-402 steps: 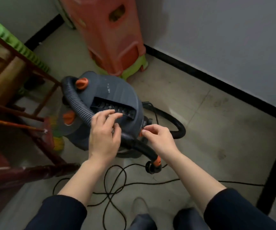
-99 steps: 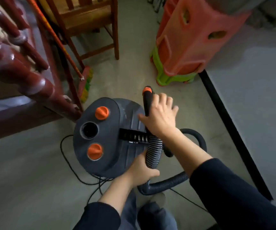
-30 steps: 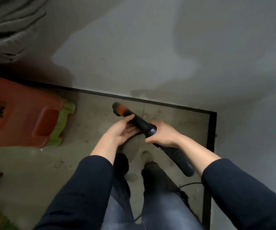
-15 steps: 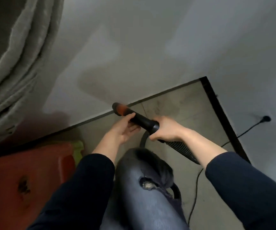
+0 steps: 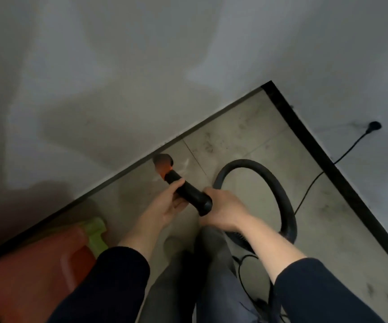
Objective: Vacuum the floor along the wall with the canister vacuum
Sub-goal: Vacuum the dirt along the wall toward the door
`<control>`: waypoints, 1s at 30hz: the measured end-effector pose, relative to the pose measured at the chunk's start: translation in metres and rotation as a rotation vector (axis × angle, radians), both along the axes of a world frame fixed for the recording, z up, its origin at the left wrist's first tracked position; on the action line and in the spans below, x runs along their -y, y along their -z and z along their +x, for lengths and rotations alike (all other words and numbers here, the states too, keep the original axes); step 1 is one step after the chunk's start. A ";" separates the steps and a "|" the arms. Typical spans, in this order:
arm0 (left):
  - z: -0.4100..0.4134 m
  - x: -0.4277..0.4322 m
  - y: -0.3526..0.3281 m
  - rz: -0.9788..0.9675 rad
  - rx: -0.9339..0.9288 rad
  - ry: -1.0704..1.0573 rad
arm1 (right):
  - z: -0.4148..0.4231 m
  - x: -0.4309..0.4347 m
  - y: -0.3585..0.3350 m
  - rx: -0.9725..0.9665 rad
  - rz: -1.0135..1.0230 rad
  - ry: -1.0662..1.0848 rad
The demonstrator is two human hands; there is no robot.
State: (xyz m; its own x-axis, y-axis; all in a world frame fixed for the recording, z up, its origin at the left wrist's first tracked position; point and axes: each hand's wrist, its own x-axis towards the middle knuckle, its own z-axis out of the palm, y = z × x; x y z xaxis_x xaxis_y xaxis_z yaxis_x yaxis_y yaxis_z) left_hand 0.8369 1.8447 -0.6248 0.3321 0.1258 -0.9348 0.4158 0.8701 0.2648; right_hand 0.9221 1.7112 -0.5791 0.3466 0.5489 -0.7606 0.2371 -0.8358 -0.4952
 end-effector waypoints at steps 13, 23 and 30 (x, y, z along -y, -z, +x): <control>0.010 0.071 0.178 -0.076 -0.164 -0.091 | 0.019 0.071 0.193 -0.045 -0.017 -0.106; 0.005 0.097 0.235 -0.006 -0.189 -0.318 | 0.053 0.185 0.236 0.284 -0.177 -0.467; 0.019 0.114 0.212 -0.133 -0.040 -0.534 | 0.031 0.185 0.214 0.157 -0.185 -0.142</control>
State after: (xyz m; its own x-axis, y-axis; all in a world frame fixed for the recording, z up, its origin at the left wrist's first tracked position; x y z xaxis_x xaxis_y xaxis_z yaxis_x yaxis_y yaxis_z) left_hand 0.8555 1.7303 -0.8365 0.2183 0.1470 -0.9647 -0.0852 0.9877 0.1313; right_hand 0.9531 1.5264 -0.7936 0.3977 0.4571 -0.7955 0.4198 -0.8616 -0.2853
